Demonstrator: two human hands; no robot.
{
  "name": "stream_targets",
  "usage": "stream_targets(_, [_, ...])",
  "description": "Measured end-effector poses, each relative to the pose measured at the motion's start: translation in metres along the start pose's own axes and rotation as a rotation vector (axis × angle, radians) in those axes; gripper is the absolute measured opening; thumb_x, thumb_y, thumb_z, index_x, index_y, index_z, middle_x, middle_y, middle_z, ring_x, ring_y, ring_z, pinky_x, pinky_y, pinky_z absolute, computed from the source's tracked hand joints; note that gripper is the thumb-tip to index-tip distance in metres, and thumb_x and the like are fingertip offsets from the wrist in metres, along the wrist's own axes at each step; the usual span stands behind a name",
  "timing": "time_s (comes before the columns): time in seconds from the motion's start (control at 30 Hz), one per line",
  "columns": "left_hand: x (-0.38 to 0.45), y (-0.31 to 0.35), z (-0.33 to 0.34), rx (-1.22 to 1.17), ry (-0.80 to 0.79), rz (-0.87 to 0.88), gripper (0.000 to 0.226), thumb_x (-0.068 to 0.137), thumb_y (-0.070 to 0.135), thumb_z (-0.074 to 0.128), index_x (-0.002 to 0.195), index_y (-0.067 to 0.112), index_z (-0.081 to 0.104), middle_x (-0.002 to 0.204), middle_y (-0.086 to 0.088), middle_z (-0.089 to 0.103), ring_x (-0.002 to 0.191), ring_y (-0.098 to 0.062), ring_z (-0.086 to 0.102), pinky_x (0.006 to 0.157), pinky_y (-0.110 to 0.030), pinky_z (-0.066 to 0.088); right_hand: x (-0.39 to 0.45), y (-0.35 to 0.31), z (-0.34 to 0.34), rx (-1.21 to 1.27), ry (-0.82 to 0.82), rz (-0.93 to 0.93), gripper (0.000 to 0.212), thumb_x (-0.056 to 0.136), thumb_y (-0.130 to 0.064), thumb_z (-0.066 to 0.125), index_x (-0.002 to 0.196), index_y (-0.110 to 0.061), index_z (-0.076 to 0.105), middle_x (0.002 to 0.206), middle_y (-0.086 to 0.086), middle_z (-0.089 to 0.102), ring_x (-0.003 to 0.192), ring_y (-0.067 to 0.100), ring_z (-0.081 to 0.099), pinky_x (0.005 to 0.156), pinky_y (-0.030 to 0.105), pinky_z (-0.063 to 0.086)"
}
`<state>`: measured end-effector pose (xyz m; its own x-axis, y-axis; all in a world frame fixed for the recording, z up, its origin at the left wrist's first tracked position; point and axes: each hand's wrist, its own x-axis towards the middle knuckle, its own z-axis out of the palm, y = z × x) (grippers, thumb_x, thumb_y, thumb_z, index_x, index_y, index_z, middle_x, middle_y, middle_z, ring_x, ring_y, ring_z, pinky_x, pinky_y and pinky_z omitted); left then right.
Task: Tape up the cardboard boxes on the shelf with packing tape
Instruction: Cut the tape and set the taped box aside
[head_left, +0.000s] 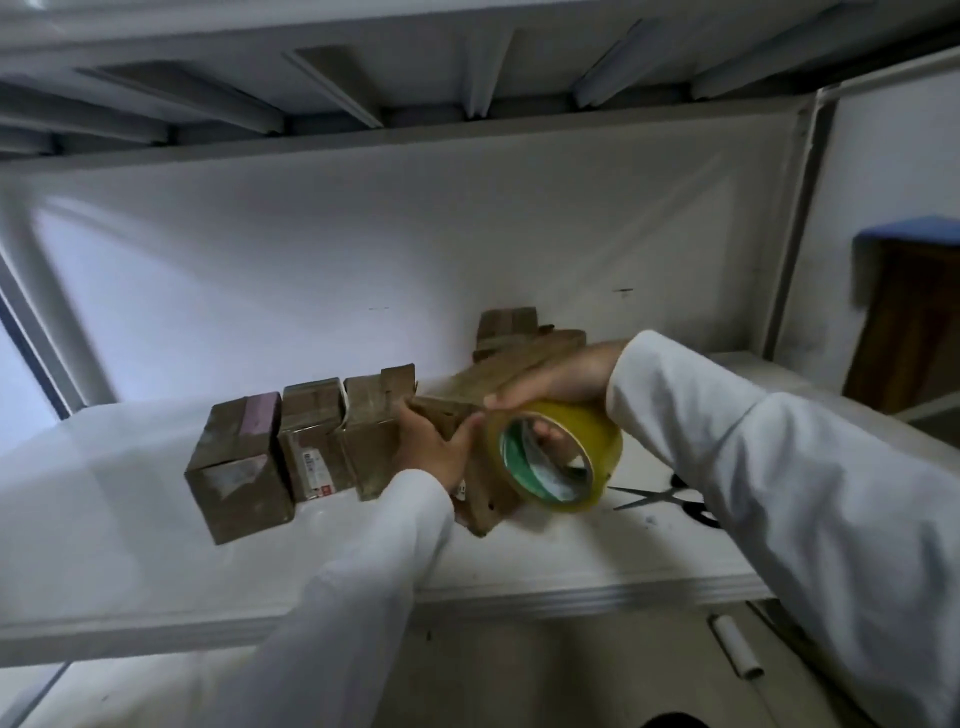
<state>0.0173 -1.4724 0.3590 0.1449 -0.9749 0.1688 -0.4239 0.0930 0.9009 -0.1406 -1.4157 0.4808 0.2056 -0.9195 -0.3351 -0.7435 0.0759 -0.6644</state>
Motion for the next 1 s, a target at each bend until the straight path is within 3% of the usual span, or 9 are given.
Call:
stream_targets(0.1, [-0.002, 0.004, 0.001, 0.026, -0.048, -0.024, 0.092, 0.08, 0.047, 0.069, 0.144, 0.019, 0.01, 0.144, -0.006, 0.04, 0.126, -0.031, 0.047, 0.105, -0.044, 0.039, 0.015, 0.047, 0.031, 0.129, -0.017, 0.003, 0.057, 0.074, -0.052, 0.071, 0.122, -0.03, 0.05, 0.117, 0.001, 0.06, 0.102, 0.025, 0.058, 0.084, 0.032, 0.047])
stream_targets(0.17, [-0.004, 0.007, 0.002, 0.039, -0.047, -0.046, 0.093, 0.079, 0.049, 0.069, 0.144, 0.018, 0.011, 0.144, -0.006, 0.04, 0.125, -0.031, 0.048, 0.105, -0.044, 0.039, 0.024, 0.064, 0.047, 0.196, 0.013, -0.066, 0.058, 0.071, -0.053, 0.073, 0.122, -0.03, 0.053, 0.123, 0.005, 0.062, 0.105, 0.025, 0.06, 0.087, 0.032, 0.05])
stream_targets(0.27, [-0.002, 0.015, 0.001, -0.03, -0.039, -0.102, 0.093, 0.082, 0.051, 0.065, 0.146, 0.01, 0.01, 0.147, -0.01, 0.037, 0.13, -0.031, 0.043, 0.108, -0.041, 0.035, 0.026, 0.066, 0.045, 0.293, 0.031, -0.182, 0.054, 0.064, -0.056, 0.076, 0.108, -0.03, 0.058, 0.11, 0.005, 0.067, 0.098, 0.021, 0.062, 0.09, 0.037, 0.052])
stream_targets(0.33, [0.002, 0.013, 0.0, -0.12, -0.008, -0.279, 0.095, 0.083, 0.056, 0.061, 0.147, 0.006, 0.013, 0.146, -0.015, 0.038, 0.13, -0.034, 0.042, 0.108, -0.041, 0.035, 0.019, 0.054, 0.029, 0.416, 0.005, -0.26, 0.028, 0.078, -0.04, 0.07, 0.095, -0.02, 0.061, 0.087, 0.008, 0.068, 0.078, 0.02, 0.063, 0.072, 0.028, 0.055])
stream_targets(0.5, [-0.013, -0.022, 0.012, -0.479, -0.302, -0.66, 0.08, 0.065, 0.059, 0.076, 0.127, 0.015, 0.051, 0.11, -0.015, 0.066, 0.097, -0.031, 0.065, 0.071, -0.045, 0.056, 0.015, 0.041, 0.019, 0.428, 0.009, -0.268, 0.018, 0.087, -0.031, 0.062, 0.082, -0.013, 0.061, 0.064, 0.003, 0.062, 0.056, 0.013, 0.058, 0.049, 0.017, 0.05])
stream_targets(0.6, [-0.016, -0.028, -0.007, -0.223, -0.297, -0.541, 0.018, 0.084, 0.034, 0.061, 0.094, 0.019, 0.057, 0.095, -0.003, 0.057, 0.087, -0.016, 0.051, 0.069, -0.028, 0.042, 0.028, 0.05, 0.022, 0.447, 0.054, -0.188, 0.029, 0.086, -0.039, 0.062, 0.087, -0.01, 0.062, 0.056, 0.001, 0.062, 0.05, 0.012, 0.057, 0.052, 0.022, 0.048])
stream_targets(0.77, [0.025, 0.0, -0.027, -0.405, -0.131, -0.403, 0.026, 0.094, 0.025, 0.044, 0.069, 0.015, 0.043, 0.07, -0.004, 0.044, 0.061, -0.018, 0.041, 0.056, -0.026, 0.031, 0.047, 0.05, 0.014, 0.507, 0.045, -0.098, 0.037, 0.086, -0.043, 0.061, 0.09, -0.006, 0.062, 0.048, -0.001, 0.057, 0.042, 0.009, 0.052, 0.046, 0.018, 0.045])
stream_targets(0.87, [0.049, 0.013, -0.012, -0.179, -0.157, -0.304, 0.031, 0.097, 0.031, 0.037, 0.078, 0.011, 0.052, 0.075, -0.005, 0.053, 0.073, -0.023, 0.052, 0.069, -0.028, 0.04, 0.053, 0.04, 0.019, 0.475, 0.008, -0.083, 0.034, 0.087, -0.043, 0.059, 0.079, -0.01, 0.062, 0.051, 0.0, 0.056, 0.046, 0.009, 0.052, 0.046, 0.017, 0.046])
stream_targets(1.0, [0.061, 0.009, 0.009, 0.425, -0.324, -0.275, 0.046, 0.101, 0.038, 0.034, 0.12, 0.003, 0.058, 0.12, -0.016, 0.059, 0.112, -0.031, 0.055, 0.096, -0.033, 0.041, 0.06, 0.033, 0.025, 0.477, 0.017, -0.049, 0.04, 0.081, -0.05, 0.064, 0.08, -0.011, 0.065, 0.052, 0.001, 0.06, 0.046, 0.011, 0.056, 0.05, 0.02, 0.048])
